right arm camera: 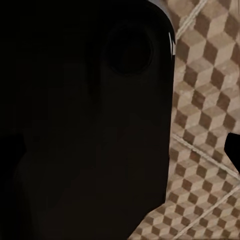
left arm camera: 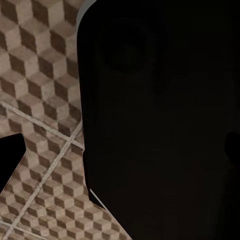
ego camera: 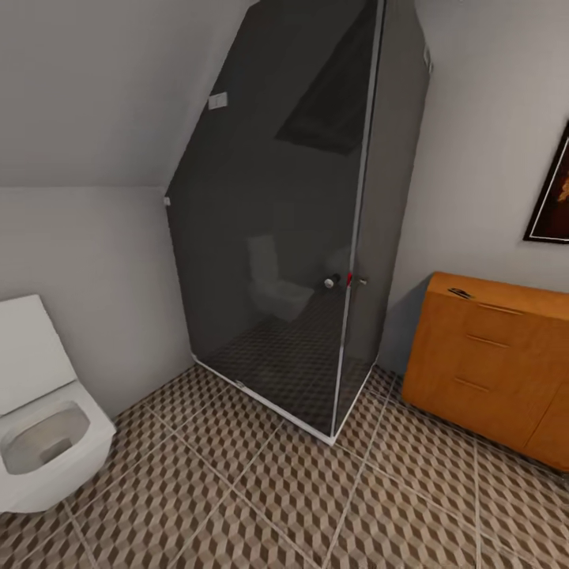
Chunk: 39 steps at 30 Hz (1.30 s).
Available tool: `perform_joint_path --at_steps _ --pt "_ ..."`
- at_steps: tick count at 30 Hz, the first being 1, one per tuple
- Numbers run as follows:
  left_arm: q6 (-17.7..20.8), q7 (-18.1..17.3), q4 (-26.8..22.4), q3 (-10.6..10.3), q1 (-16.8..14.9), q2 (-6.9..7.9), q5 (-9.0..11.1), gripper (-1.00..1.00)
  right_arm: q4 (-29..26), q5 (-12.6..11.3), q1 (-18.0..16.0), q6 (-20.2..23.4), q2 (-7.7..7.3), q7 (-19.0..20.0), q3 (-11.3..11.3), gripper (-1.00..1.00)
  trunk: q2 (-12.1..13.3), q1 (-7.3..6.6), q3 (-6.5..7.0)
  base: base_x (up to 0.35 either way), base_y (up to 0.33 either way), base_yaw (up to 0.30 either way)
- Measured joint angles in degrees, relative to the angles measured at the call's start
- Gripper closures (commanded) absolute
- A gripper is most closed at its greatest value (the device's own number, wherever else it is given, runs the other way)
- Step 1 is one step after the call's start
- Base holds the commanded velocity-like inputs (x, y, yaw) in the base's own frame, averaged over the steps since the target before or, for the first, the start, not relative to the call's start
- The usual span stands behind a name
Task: Take the four mousetraps from the cabinet in the bathroom and place them on the bathroom floor. Make sure all four end up on the same floor surface, and ensure that at least two of them are either under or directly next to the same bathroom sink.
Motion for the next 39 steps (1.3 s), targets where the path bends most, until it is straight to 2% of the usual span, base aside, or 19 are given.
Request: perform_joint_path --at_steps 39 --pt "-0.2 0.0 0.0 -0.1 0.0 0.06 0.0 -1.0 0.0 -0.2 0.0 0.0 0.03 0.0 -0.1 -1.0 0.0 0.0 0.43 0.0 0.0 -0.275"
